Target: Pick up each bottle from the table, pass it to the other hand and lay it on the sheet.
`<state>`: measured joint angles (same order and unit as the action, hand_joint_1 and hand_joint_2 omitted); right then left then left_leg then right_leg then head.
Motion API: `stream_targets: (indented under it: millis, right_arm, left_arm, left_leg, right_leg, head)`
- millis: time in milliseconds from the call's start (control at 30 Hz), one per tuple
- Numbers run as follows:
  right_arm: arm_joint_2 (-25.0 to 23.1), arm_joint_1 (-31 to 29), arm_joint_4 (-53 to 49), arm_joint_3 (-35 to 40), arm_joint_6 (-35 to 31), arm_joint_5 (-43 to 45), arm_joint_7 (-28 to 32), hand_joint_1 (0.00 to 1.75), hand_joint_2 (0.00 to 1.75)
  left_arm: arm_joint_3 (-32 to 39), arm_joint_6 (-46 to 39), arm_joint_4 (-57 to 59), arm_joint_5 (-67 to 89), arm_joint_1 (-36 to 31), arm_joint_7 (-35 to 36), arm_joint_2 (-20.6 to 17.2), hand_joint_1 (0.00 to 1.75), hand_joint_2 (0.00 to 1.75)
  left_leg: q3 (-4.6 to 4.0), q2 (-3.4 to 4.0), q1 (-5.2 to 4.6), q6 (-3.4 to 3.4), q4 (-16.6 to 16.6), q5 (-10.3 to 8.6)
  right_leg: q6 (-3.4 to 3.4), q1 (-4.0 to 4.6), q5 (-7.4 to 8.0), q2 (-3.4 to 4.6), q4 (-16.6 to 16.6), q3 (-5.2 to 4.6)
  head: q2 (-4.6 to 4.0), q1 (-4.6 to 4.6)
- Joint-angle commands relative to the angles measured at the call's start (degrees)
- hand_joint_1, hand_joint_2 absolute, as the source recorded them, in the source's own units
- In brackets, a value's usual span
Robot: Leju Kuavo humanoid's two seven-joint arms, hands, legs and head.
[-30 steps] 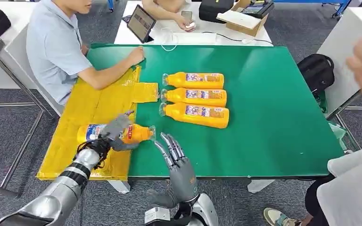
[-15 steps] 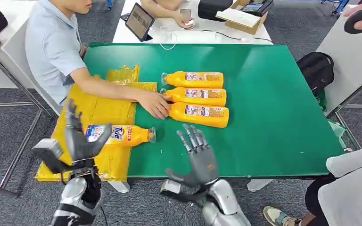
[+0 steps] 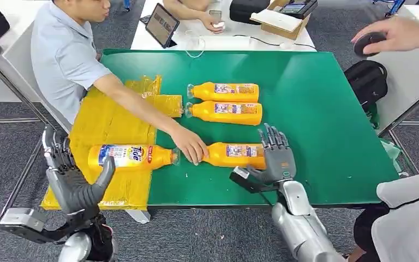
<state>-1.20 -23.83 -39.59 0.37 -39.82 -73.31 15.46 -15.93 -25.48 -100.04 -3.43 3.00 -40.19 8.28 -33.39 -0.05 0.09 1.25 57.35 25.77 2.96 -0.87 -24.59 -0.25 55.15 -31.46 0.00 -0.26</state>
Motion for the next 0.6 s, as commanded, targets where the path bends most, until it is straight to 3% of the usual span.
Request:
stream_targets:
  millis: [33, 233, 400, 600]
  right_arm:
    - [0.9, -8.3, 18.8, -0.2, 4.2, 3.5, -2.3, 0.0, 1.75]
    - [0.2, -7.3, 20.2, 1.5, 7.1, 2.6, -6.5, 0.0, 1.75]
    - [0.0, -6.7, 18.9, 2.0, 3.5, 4.8, -3.4, 0.0, 1.75]
    - [-0.1, -7.5, 19.0, 2.9, 4.2, 4.4, -4.1, 0.0, 1.75]
  left_arm:
    - [-4.0, -2.6, 5.4, 0.3, -3.1, 3.4, -1.3, 0.0, 1.75]
    - [-5.3, -3.5, 5.8, 1.3, -3.4, 4.8, -2.1, 0.0, 1.75]
    - [-7.3, -4.3, 3.3, 3.7, -3.0, 3.5, -3.0, 0.0, 1.75]
    - [-8.5, -3.8, 2.7, 4.3, -3.3, 3.5, -3.2, 0.0, 1.75]
  left_leg:
    - [0.08, 0.05, 0.02, -0.05, 0.0, -0.01]
    - [0.11, 0.05, 0.01, -0.06, 0.0, 0.02]
    - [0.15, 0.01, 0.05, -0.08, 0.0, -0.01]
    - [0.1, 0.05, 0.04, -0.07, 0.0, -0.01]
  right_leg:
    - [-0.08, 0.02, 0.02, 0.06, 0.0, 0.06]
    - [-0.11, 0.01, -0.01, 0.06, 0.0, 0.08]
    - [-0.14, 0.05, -0.02, -0.05, 0.0, 0.11]
    - [-0.13, 0.04, -0.01, 0.01, 0.0, 0.08]
  head:
    - [0.0, -0.02]
    - [0.0, 0.0]
    - [0.0, 0.0]
    - [0.0, -0.02]
